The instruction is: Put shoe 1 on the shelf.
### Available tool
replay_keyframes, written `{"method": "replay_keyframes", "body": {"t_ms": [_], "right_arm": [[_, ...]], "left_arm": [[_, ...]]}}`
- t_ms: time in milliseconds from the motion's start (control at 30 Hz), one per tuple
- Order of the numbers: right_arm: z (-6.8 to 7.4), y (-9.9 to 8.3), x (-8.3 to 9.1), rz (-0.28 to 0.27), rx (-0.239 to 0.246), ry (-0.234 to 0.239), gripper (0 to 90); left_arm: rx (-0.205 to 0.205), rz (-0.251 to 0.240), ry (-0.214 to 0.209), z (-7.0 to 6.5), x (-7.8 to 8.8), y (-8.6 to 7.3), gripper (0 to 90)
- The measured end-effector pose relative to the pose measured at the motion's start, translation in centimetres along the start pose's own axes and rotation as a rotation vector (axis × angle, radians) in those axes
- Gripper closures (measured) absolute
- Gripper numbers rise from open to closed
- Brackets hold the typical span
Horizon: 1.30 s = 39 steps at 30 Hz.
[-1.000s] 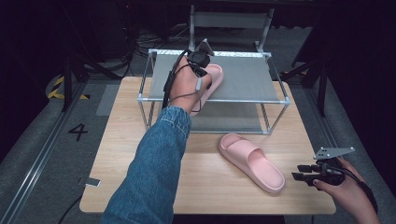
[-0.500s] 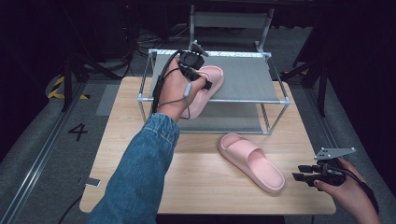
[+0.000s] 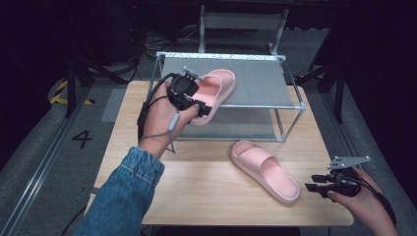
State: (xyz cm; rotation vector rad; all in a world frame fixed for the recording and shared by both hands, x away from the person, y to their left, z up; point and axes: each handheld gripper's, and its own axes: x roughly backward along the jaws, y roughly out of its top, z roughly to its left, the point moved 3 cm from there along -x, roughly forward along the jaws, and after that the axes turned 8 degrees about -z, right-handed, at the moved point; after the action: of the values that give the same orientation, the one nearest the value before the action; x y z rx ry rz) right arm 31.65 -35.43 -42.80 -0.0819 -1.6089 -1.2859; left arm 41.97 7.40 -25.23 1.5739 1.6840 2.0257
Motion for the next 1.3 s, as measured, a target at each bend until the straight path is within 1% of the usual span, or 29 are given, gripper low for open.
{"method": "replay_keyframes", "body": {"t_ms": [133, 167, 200, 233, 267, 300, 333, 367, 433, 467, 500, 533, 600, 633, 667, 700, 733, 767, 800, 933, 967, 1000, 1167, 1200, 1233, 1267, 1300], "right_arm": [[0.1, 0.1, 0.1, -0.006, 0.007, -0.004, 55.2], [0.1, 0.0, 0.0, 0.000, 0.004, -0.002, 55.2], [0.1, 0.0, 0.0, 0.000, 0.004, -0.002, 55.2], [0.2, 0.0, 0.0, 0.001, 0.000, 0.000, 55.2], [0.2, 0.0, -0.1, 0.002, 0.006, -0.003, 55.2], [0.3, 0.0, -0.2, 0.006, 0.004, 0.000, 55.2], [0.4, 0.1, -0.3, 0.009, 0.005, 0.002, 55.1], [0.4, 0.1, -0.3, 0.008, 0.008, 0.000, 55.1], [0.5, 0.1, -0.4, 0.009, 0.006, 0.004, 55.1], [0.5, 0.1, -0.4, 0.009, 0.006, 0.004, 55.1], [0.5, 0.1, -0.5, 0.012, 0.014, 0.001, 55.1], [0.5, 0.1, -0.5, 0.012, 0.014, 0.001, 55.1], [0.6, 0.0, -0.6, 0.009, 0.012, -0.001, 55.1], [0.6, 0.1, -0.6, 0.017, 0.014, 0.003, 55.1], [0.6, 0.1, -0.6, 0.017, 0.014, 0.003, 55.1], [0.7, 0.1, -0.7, 0.018, 0.013, 0.007, 55.1], [0.7, 0.1, -0.7, 0.018, 0.013, 0.007, 55.1], [0.8, 0.0, -0.9, 0.019, 0.010, 0.014, 55.1], [0.9, 0.0, -1.1, 0.025, 0.017, 0.016, 55.1], [0.9, 0.0, -1.2, 0.030, 0.018, 0.015, 55.1], [0.9, 0.0, -1.2, 0.031, 0.016, 0.014, 55.1], [0.9, 0.0, -1.2, 0.031, 0.016, 0.014, 55.1], [0.9, -0.1, -1.3, 0.034, 0.013, 0.018, 55.0], [1.0, -0.1, -1.4, 0.029, 0.009, 0.020, 55.0], [1.0, -0.1, -1.3, 0.038, 0.010, 0.022, 55.0], [1.0, -0.1, -1.4, 0.037, 0.012, 0.021, 55.0], [1.0, -0.1, -1.4, 0.037, 0.012, 0.022, 55.0]], "left_arm": [[-0.029, -0.004, 0.006, -0.3, 0.9, -1.6, 69.3], [-0.029, -0.005, -0.011, -0.4, 1.3, -2.4, 70.1], [-0.029, -0.005, -0.011, -0.4, 1.3, -2.4, 70.4], [-0.031, -0.003, -0.020, -0.4, 1.5, -2.8, 70.4], [-0.031, -0.001, -0.023, -0.4, 1.7, -3.3, 71.2], [-0.023, -0.001, -0.031, -0.4, 1.8, -3.7, 71.9], [-0.024, 0.005, -0.036, -0.4, 1.8, -4.1, 72.8], [-0.020, 0.018, -0.041, -0.4, 1.9, -4.5, 74.2], [-0.023, 0.027, -0.047, -0.3, 1.8, -4.7, 78.8], [-0.020, 0.034, -0.047, -0.3, 1.8, -5.0, 78.8], [-0.024, 0.036, -0.046, -0.2, 1.8, -5.2, 82.4], [-0.021, 0.038, -0.037, -0.1, 1.7, -5.4, 82.4], [-0.022, 0.035, -0.036, 0.2, 1.6, -5.7, 86.0], [-0.020, 0.036, -0.032, 0.3, 1.6, -5.9, 88.8], [-0.013, 0.034, -0.031, 0.5, 1.5, -6.0, 88.8], [-0.004, 0.017, -0.026, 1.0, 1.4, -6.1, 89.7], [-0.004, 0.017, -0.026, 1.0, 1.4, -6.1, 89.9], [0.008, 0.001, -0.029, 1.2, 1.4, -6.0, 89.9], [0.020, -0.013, -0.045, 1.5, 1.3, -6.0, 90.0], [0.020, -0.015, -0.040, 1.6, 0.9, -5.9, 90.0], [0.023, -0.021, -0.047, 1.4, 0.5, -5.7, 90.0], [0.023, -0.021, -0.047, 1.4, 0.5, -5.7, 90.0], [0.010, -0.019, -0.066, 0.9, -0.6, -4.9, 90.0], [0.004, -0.021, -0.066, 0.7, -0.9, -4.7, 90.0], [0.000, -0.016, -0.065, 0.7, -1.1, -4.6, 90.0], [-0.001, -0.015, -0.071, 0.6, -1.3, -4.5, 90.0], [-0.004, -0.015, -0.068, 0.5, -1.6, -4.2, 90.0]]}}
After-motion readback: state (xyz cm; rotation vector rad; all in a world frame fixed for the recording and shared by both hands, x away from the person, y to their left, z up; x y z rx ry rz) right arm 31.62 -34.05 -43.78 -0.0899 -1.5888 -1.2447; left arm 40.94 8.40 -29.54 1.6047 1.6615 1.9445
